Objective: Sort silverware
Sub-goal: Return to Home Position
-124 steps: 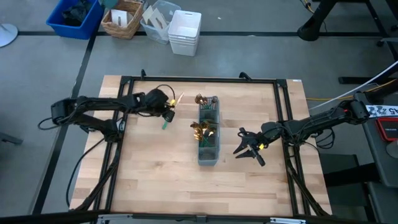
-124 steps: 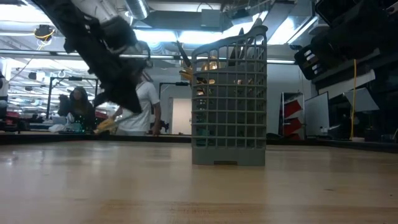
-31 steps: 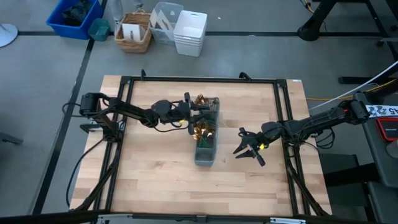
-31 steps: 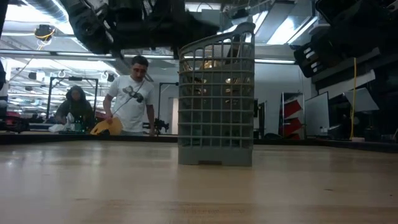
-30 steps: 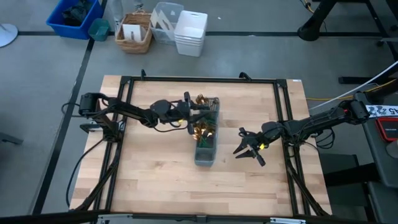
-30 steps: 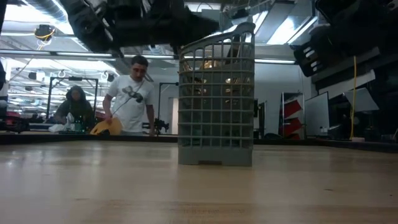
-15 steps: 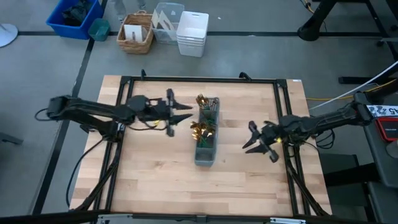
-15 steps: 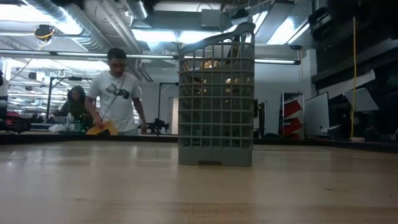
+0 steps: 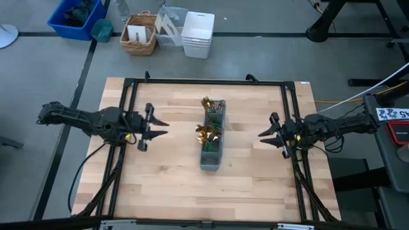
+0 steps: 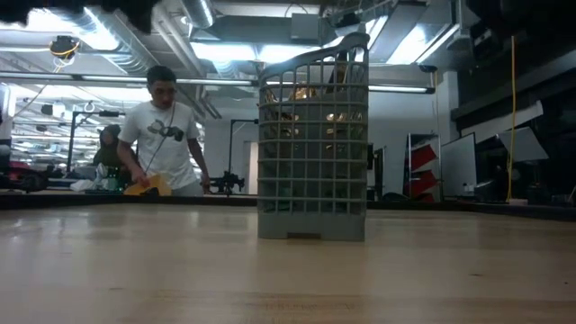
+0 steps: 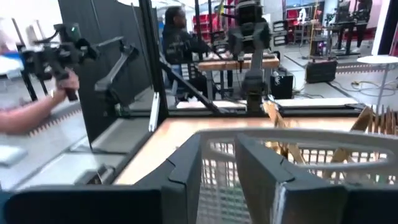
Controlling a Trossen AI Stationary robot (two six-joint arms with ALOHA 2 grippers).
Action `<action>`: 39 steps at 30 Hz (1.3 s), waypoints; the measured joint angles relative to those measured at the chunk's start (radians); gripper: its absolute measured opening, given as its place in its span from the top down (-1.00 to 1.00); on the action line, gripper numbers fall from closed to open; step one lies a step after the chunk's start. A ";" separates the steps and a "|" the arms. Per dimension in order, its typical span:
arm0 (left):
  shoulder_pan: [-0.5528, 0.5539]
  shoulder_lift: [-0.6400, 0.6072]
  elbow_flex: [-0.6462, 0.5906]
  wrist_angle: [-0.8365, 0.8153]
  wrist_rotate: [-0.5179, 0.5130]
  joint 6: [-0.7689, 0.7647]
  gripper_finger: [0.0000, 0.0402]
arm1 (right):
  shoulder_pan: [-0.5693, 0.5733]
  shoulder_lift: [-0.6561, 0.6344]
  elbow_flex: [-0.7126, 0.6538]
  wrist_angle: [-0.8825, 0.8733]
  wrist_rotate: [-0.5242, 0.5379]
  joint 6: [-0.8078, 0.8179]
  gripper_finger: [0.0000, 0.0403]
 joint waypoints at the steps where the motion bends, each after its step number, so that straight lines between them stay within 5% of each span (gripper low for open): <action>1: 0.000 -0.036 -0.035 0.002 -0.035 -0.011 0.43 | 0.000 -0.003 -0.010 0.000 0.000 -0.012 0.51; 6: 0.001 -0.228 -0.203 0.009 -0.140 -0.061 0.43 | 0.000 -0.006 -0.084 0.045 0.043 -0.030 0.51; 18: 0.001 -0.579 -0.419 0.002 -0.152 -0.005 0.43 | 0.001 -0.005 -0.297 0.371 0.053 0.024 0.51; 29: 0.044 -0.572 -0.419 -0.151 -0.388 -0.084 0.43 | 0.000 -0.005 -0.328 0.401 0.106 -0.055 0.51; 39: 0.060 -0.519 -0.419 -0.151 -0.395 -0.112 0.43 | 0.000 -0.003 -0.330 0.164 0.116 -0.026 0.51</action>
